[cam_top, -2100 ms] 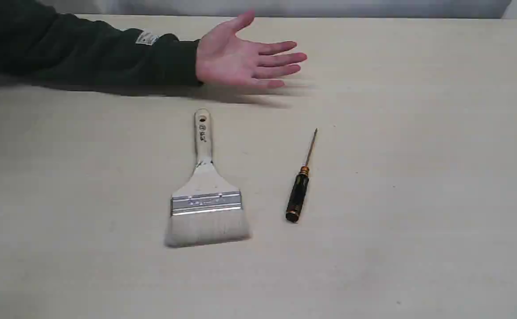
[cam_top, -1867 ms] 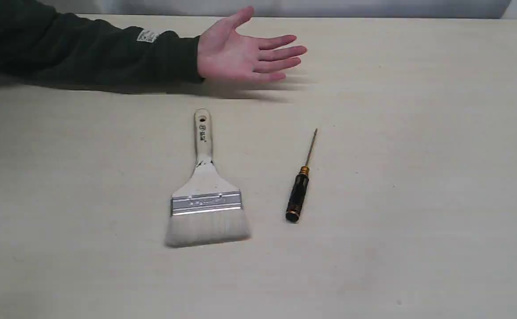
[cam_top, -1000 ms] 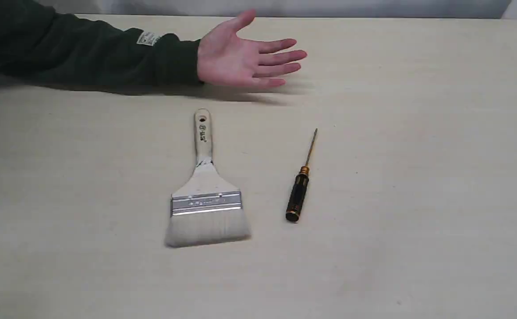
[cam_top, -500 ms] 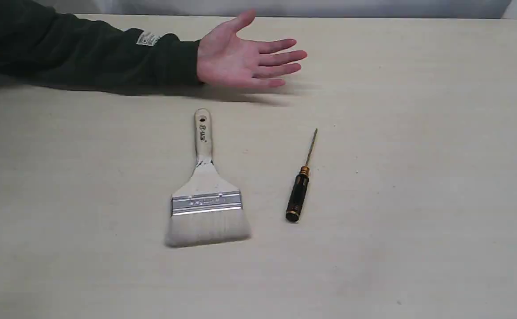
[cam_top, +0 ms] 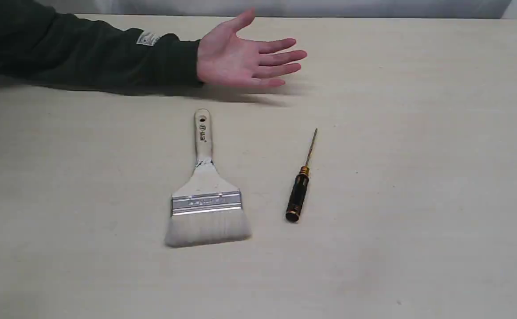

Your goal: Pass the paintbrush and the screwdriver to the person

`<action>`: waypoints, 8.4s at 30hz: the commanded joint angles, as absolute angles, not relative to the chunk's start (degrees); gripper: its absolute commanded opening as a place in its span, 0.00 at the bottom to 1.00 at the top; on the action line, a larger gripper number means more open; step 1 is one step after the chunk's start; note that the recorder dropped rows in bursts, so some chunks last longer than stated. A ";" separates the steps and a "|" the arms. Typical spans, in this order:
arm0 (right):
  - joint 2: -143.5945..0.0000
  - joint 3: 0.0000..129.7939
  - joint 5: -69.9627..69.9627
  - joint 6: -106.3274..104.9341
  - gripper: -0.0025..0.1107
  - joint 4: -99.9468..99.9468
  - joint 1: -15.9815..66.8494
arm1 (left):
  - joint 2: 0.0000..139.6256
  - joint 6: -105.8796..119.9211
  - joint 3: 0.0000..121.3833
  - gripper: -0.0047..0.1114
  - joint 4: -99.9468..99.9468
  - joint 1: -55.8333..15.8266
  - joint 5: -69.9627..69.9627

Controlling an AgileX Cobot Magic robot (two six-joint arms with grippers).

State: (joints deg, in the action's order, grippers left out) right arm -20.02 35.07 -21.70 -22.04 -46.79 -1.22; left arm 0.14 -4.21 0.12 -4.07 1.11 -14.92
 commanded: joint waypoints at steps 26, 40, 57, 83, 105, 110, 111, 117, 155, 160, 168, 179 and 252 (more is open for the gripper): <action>-77.51 52.30 -22.57 -23.49 0.06 -31.66 16.28 | 0.00 -4.32 0.00 0.04 -3.97 0.64 -14.30; -101.56 60.13 -27.05 -6.01 0.35 -18.74 26.17 | 0.00 -4.32 0.00 0.04 -3.84 0.64 -14.33; -107.77 63.12 -36.27 1.51 0.54 -18.74 26.17 | 0.00 -4.32 0.00 0.04 -3.95 0.64 -14.33; -113.98 63.23 -38.85 11.59 0.41 -7.35 26.17 | 0.00 -4.32 0.00 0.04 -4.04 0.64 -14.29; -113.86 63.23 -38.28 6.49 0.06 -2.37 26.17 | 0.00 -4.32 0.00 0.04 -3.83 0.64 -14.32; -112.06 63.23 -35.64 -1.14 0.06 -11.23 26.17 | 0.00 -4.32 0.00 0.04 -3.83 0.64 -14.32; -111.43 63.23 -35.64 -4.27 0.06 -14.51 26.17 | 0.00 -4.32 0.00 0.04 -3.83 0.64 -14.32; -107.39 63.23 -35.36 -14.28 0.06 -24.84 27.05 | 0.00 -4.32 0.00 0.04 -3.93 0.64 -14.17; -126.50 105.47 -39.99 16.19 0.06 15.27 29.31 | 0.00 -4.32 0.00 0.04 -3.81 0.64 -14.32; -129.54 108.13 -41.43 17.87 0.06 17.63 29.31 | 0.00 -4.32 0.00 0.04 -3.81 0.64 -14.32; -131.54 108.35 -41.89 17.87 0.33 15.91 27.14 | 0.00 -4.32 0.00 0.04 -3.81 0.64 -14.32; -129.37 108.35 -40.18 17.87 0.56 15.05 26.63 | 0.00 -4.32 0.00 0.04 -4.00 0.64 -14.29; -132.79 99.26 -50.71 19.58 0.55 -4.64 40.65 | 0.00 -4.32 0.00 0.04 -3.96 0.64 -14.24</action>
State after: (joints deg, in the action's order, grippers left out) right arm -132.15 99.04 -49.69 19.07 -5.18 40.69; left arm 0.14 -4.21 0.12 -4.07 1.11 -14.92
